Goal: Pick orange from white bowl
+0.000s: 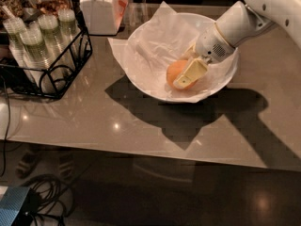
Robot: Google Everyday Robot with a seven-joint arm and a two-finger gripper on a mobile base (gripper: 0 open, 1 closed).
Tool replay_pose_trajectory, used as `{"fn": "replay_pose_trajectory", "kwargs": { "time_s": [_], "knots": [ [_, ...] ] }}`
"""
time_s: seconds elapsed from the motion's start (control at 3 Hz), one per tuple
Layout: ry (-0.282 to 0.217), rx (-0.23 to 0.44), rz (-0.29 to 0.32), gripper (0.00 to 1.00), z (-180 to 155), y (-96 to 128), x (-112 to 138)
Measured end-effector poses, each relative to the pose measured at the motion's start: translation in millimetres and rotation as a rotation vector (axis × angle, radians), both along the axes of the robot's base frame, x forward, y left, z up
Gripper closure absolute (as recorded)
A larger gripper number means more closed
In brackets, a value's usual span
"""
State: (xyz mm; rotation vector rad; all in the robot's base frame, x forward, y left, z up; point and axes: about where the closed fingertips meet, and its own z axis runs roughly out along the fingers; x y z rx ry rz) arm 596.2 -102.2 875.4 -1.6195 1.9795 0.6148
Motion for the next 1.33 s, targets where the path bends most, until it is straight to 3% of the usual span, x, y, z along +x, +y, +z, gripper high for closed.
{"fn": "replay_pose_trajectory", "kwargs": {
  "time_s": [0.67, 1.0, 1.33],
  "knots": [
    [-0.218, 0.107, 0.118, 1.0, 81.3, 16.5, -43.7],
    [-0.357, 0.117, 0.102, 1.0, 119.9, 14.1, -88.9],
    [-0.508, 0.093, 0.036, 1.0, 148.3, 10.1, -139.1]
  ]
}}
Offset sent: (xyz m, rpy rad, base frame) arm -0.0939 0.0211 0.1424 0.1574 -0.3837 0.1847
